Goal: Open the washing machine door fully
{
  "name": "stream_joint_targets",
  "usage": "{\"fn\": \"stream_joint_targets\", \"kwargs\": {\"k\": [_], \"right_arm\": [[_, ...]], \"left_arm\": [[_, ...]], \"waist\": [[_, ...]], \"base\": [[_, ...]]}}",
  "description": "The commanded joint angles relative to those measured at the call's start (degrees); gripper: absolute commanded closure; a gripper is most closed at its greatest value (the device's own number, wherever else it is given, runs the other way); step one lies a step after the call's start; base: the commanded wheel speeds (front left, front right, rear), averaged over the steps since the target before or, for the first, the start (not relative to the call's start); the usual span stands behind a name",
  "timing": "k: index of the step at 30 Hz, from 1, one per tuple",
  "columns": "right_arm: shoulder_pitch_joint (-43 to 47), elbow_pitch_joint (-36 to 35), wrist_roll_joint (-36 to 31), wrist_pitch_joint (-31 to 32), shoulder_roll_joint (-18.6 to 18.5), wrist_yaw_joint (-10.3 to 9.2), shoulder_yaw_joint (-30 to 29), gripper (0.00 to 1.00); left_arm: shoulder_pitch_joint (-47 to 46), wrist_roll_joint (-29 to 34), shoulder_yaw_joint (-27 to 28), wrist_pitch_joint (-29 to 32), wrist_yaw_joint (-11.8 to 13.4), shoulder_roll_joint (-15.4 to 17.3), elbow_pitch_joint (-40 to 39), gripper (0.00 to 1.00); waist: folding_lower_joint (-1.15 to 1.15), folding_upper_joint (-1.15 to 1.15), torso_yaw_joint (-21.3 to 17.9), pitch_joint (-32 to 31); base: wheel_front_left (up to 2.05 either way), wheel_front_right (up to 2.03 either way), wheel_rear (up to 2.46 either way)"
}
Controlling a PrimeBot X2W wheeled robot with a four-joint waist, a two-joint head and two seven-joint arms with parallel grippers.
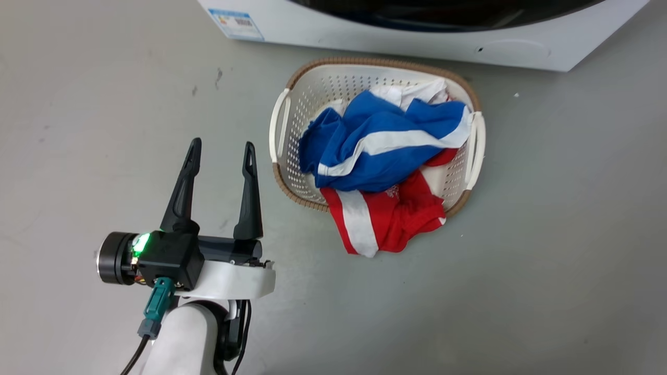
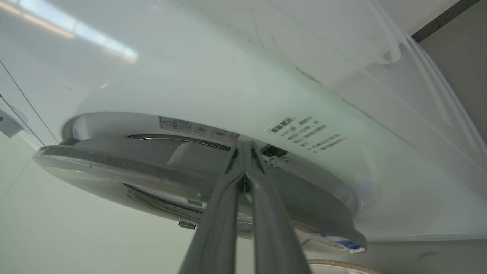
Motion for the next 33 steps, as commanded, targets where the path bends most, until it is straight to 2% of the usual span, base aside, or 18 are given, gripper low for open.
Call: {"fn": "stream_joint_targets", "kwargs": {"k": [1, 10, 16, 19, 23, 33], "right_arm": [[-2.11, 0.46, -1.04, 0.82, 0.01, 0.02, 1.35, 1.00], [-6.42, 2.64, -4.78, 3.41, 2.01, 0.09, 7.48, 1.00], [-2.75, 0.84, -3.49, 5.76, 3.65, 0.14, 10.26, 1.00], [0.95, -1.67, -1.90, 6.90, 4.82, 0.16, 11.53, 1.00], [6.67, -6.21, -0.66, 7.55, 4.24, 0.09, 13.02, 1.00], [24.77, -22.25, 2.33, 7.48, 4.02, 0.10, 17.49, 1.00]], "left_arm": [[-1.02, -0.31, -0.20, -0.16, 0.40, -0.01, -0.19, 0.00], [-2.28, -0.92, -1.27, -0.16, 1.11, 0.00, 0.12, 0.00], [-1.65, -1.33, -1.01, -0.16, 1.51, -0.01, 0.86, 0.00], [-0.69, -0.93, -0.11, -0.16, 1.50, 0.00, 0.89, 0.00], [0.26, -0.25, 0.79, -0.16, 1.07, -0.01, 1.15, 0.00], [3.34, 0.58, 2.22, -0.16, 0.52, 0.01, 1.76, 0.00]], "waist": [[-0.02, 0.00, 0.70, 1.47], [-0.02, 0.00, 1.30, 3.22], [-0.02, 0.00, 0.71, 1.35], [-0.02, 0.00, -0.35, -0.44], [-0.02, 0.00, -1.73, -2.88], [-0.02, 0.00, -3.23, -8.74]], "base": [[0.00, 0.00, 0.00], [0.00, 0.00, 0.00], [0.00, 0.00, 0.00], [0.00, 0.00, 0.00], [0.00, 0.00, 0.00], [0.00, 0.00, 0.00]]}}
